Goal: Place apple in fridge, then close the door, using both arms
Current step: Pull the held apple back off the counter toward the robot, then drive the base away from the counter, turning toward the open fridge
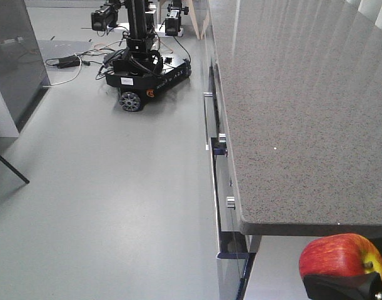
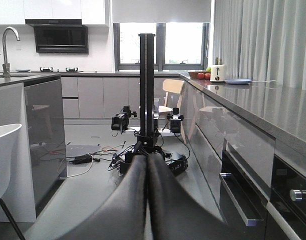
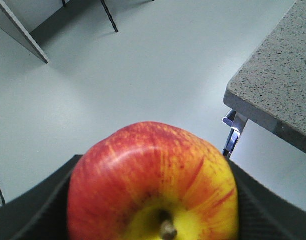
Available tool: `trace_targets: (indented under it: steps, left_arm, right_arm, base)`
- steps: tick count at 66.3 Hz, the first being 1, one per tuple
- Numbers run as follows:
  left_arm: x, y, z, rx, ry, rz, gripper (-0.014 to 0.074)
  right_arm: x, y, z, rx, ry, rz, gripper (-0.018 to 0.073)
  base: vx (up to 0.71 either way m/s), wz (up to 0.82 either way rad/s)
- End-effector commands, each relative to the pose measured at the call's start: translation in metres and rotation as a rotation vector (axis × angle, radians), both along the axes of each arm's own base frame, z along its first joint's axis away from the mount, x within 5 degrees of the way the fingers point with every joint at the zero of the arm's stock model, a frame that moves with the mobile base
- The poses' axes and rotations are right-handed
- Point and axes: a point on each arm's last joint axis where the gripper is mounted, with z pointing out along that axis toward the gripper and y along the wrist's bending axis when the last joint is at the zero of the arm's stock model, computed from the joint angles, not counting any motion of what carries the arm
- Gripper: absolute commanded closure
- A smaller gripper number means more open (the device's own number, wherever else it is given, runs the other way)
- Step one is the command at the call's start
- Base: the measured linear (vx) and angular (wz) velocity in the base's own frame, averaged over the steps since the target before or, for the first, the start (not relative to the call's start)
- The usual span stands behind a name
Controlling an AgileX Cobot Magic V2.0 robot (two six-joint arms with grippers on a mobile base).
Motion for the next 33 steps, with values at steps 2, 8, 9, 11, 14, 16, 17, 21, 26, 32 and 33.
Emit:
trace_targets:
  steps: [2,8,9,11,14,16,17,21,26,32,33]
  left_arm:
    - [-0.0007,-0.0001,-0.0024,-0.015,-0.059,-0.006,0.0602]
    - [-0.0007,-0.0001,-0.0024,-0.015,-0.059,-0.006,0.0602]
    - [-0.0007,-0.0001,-0.0024,-0.015,-0.059,-0.006,0.0602]
    - [-0.0007,-0.0001,-0.0024,-0.015,-0.059,-0.006,0.0602]
    - [-0.0007,-0.0001,-0.0024,-0.015,-0.059,-0.006,0.0602]
    - [-0.0007,-0.0001,-0.0024,-0.015,-0.059,-0.006,0.0602]
    - [-0.0007,-0.0001,-0.0024,-0.015,-0.059,-0.006,0.0602]
    - [-0.0007,-0.0001,-0.0024,-0.015,-0.059,-0.006,0.0602]
    - [-0.0007,-0.0001,-0.0024,-0.015,-0.059,-0.006,0.0602]
    - [-0.0007,-0.0001,-0.0024,-0.015,-0.059,-0.006,0.0602]
    - [-0.0007,-0.0001,-0.0024,-0.015,-0.059,-0.006,0.0602]
  right_arm:
    - [0.0024,0.0019,0.0127,0.054,-0.072,-0.006,0.0373]
    - [0.0024,0.0019,0.0127,0.054,-0.072,-0.006,0.0373]
    - [0.0024,0.0019,0.0127,0.054,-0.072,-0.006,0.0373]
    - [0.0024,0.0019,0.0127,0.054,-0.072,-0.006,0.0373]
    - [0.0024,0.0019,0.0127,0.054,-0.072,-0.006,0.0373]
    - [0.0024,0.0019,0.0127,0.054,-0.072,-0.006,0.0373]
    - [0.0024,0.0019,0.0127,0.054,-0.072,-0.006,0.0373]
    - [0.0024,0.0019,0.0127,0.054,-0.072,-0.006,0.0373]
    - [0.0024,0.0019,0.0127,0.054,-0.072,-0.006,0.0373]
    - [0.0024,0.0019,0.0127,0.054,-0.072,-0.006,0.0373]
    - [0.0024,0.0019,0.0127,0.054,-0.072,-0.006,0.0373]
  base:
    - [0.00,0.03]
    - [-0.01,0.07]
    - [-0.02,0.12]
    - [-0.02,0.14]
    - [-0.03,0.19]
    - [-0.04,0.24]
    - [-0.05,0.25]
    - [-0.05,0.29]
    - [-0.07,0.35]
    - [-0.09,0.41]
    - [-0.09,0.44]
